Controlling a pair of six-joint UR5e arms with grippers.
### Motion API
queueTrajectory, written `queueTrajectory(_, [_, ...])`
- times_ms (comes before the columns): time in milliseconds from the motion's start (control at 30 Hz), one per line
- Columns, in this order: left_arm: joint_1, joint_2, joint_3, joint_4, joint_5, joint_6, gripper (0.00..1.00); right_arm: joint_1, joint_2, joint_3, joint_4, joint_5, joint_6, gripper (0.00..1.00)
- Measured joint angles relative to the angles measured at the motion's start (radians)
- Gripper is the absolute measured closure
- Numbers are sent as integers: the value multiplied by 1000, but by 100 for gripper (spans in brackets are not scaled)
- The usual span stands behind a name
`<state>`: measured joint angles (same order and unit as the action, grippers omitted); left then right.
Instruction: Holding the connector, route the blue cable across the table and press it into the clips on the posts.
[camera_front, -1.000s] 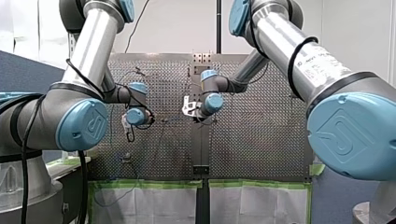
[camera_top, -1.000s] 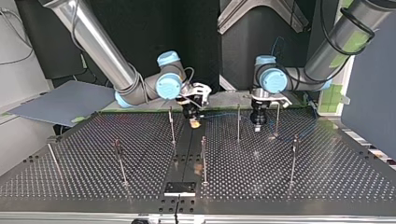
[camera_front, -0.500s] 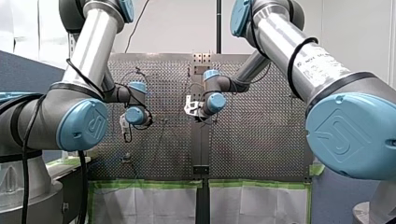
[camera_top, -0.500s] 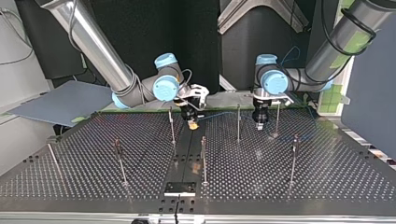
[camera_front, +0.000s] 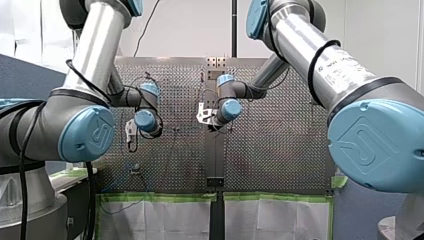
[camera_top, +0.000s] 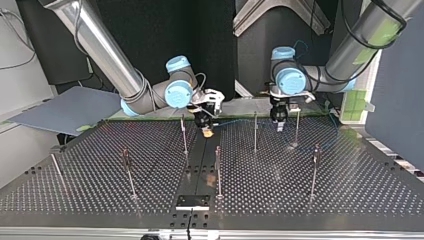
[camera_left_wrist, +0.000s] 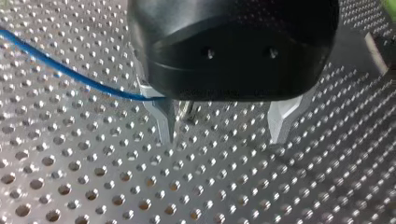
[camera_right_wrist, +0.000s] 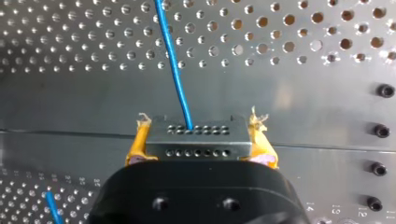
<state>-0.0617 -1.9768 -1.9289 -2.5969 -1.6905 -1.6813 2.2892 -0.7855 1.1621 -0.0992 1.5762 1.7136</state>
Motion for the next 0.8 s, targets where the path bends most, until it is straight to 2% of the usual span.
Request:
queueTrajectory(133, [-20, 34, -34, -28, -7, -13, 2, 3, 0, 0, 5, 0, -1, 100])
queueTrajectory(300, [-60, 79, -75, -59, -42, -15, 2, 6, 0, 1, 21, 0, -5, 100])
queueTrajectory(467, [-106, 123, -87, -67, -87, -21, 2, 9, 0, 1, 30, -1, -8, 100])
queueTrajectory(700, [-166, 138, -94, -70, -146, -19, 2, 10, 0, 2, 32, 1, -8, 100])
queueTrajectory(800, [-195, 138, -110, -65, -152, -20, 2, 7, 0, 2, 33, 0, -8, 100])
